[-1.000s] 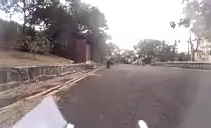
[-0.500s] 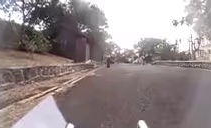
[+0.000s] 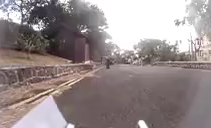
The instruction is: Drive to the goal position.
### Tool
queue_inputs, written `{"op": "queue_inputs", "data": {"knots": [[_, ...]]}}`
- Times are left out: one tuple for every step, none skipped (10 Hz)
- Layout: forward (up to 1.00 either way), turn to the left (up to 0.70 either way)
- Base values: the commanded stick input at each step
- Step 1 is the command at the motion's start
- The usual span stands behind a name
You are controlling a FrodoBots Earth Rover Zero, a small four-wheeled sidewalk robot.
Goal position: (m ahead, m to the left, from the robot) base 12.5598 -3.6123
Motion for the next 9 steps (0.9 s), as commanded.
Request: {"op": "queue_inputs", "data": {"knots": [[0.45,0.0],[0.45,0.0],[0.45,0.0],[0.45,0.0],[0.45,0.0],[0.45,0.0],[0.45,0.0],[0.45,0.0],[0.45,0.0]]}}
